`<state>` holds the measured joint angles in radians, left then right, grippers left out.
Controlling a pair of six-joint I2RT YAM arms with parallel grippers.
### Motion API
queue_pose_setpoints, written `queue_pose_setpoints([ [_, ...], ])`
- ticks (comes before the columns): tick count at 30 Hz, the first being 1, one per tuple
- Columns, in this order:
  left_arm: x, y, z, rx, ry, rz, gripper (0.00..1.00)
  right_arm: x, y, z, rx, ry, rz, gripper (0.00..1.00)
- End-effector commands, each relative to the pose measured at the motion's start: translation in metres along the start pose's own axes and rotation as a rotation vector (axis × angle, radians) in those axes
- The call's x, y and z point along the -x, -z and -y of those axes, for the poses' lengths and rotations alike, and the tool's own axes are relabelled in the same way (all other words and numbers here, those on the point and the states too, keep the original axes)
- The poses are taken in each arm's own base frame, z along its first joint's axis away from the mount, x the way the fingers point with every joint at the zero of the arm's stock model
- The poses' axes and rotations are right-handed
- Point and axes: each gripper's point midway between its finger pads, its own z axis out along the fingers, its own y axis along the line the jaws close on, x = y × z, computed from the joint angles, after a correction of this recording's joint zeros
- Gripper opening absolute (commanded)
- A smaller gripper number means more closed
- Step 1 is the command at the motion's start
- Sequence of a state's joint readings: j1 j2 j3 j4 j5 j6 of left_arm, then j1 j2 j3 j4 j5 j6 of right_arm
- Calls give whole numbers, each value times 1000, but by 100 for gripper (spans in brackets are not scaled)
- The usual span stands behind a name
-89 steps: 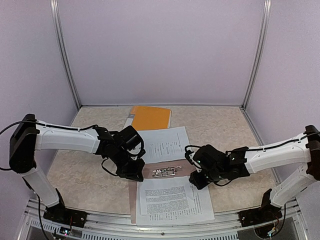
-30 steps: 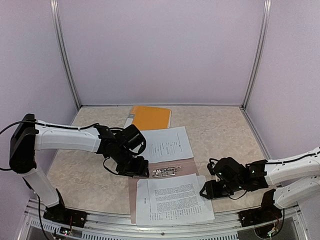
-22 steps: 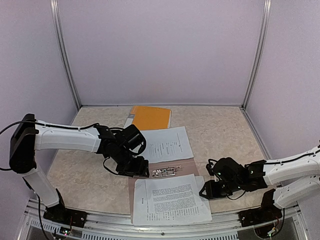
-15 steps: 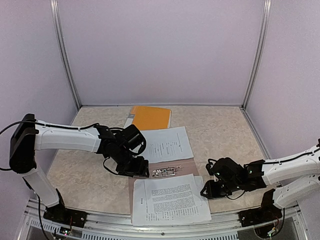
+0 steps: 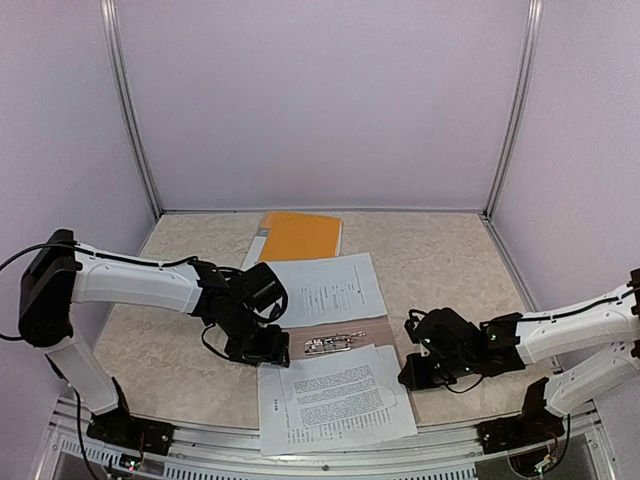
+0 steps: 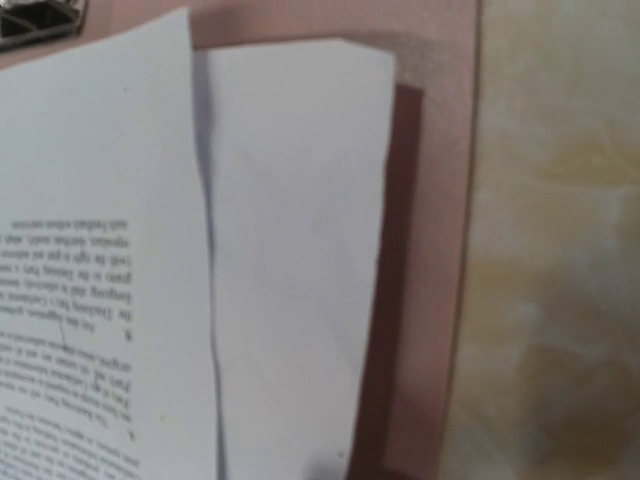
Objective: Put the files into the folder
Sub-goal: Adjust the file in the folder with some files.
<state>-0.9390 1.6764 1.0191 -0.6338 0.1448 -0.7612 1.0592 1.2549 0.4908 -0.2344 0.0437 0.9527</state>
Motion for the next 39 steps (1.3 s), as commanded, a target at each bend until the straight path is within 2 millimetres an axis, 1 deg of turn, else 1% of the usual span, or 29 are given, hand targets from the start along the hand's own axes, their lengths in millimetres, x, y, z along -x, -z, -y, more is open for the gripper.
queue_pose_setpoints([
  [1, -7, 4, -7, 23, 15, 1, 73, 7, -2, -1, -22, 20, 17, 9],
  [7, -8, 8, -12, 37, 23, 12, 72, 10, -6, 0, -35, 26, 20, 6],
  [13, -9, 5, -18, 45, 22, 7, 71, 11, -6, -1, -35, 31, 21, 5],
  [18, -8, -1, -20, 24, 6, -10, 65, 12, -7, -1, -39, 36, 17, 4],
  [22, -6, -1, -21, 9, -11, -15, 59, 12, -7, -1, -40, 35, 15, 3],
  [27, -6, -8, -22, -6, -18, -40, 50, 11, -8, -1, -39, 34, 11, 3],
  [35, -11, -16, -29, 6, -12, -67, 47, 10, -9, -2, -38, 33, 4, 2],
  [39, -12, -16, -31, 9, -8, -69, 43, 9, -10, -2, -38, 33, -2, 2],
])
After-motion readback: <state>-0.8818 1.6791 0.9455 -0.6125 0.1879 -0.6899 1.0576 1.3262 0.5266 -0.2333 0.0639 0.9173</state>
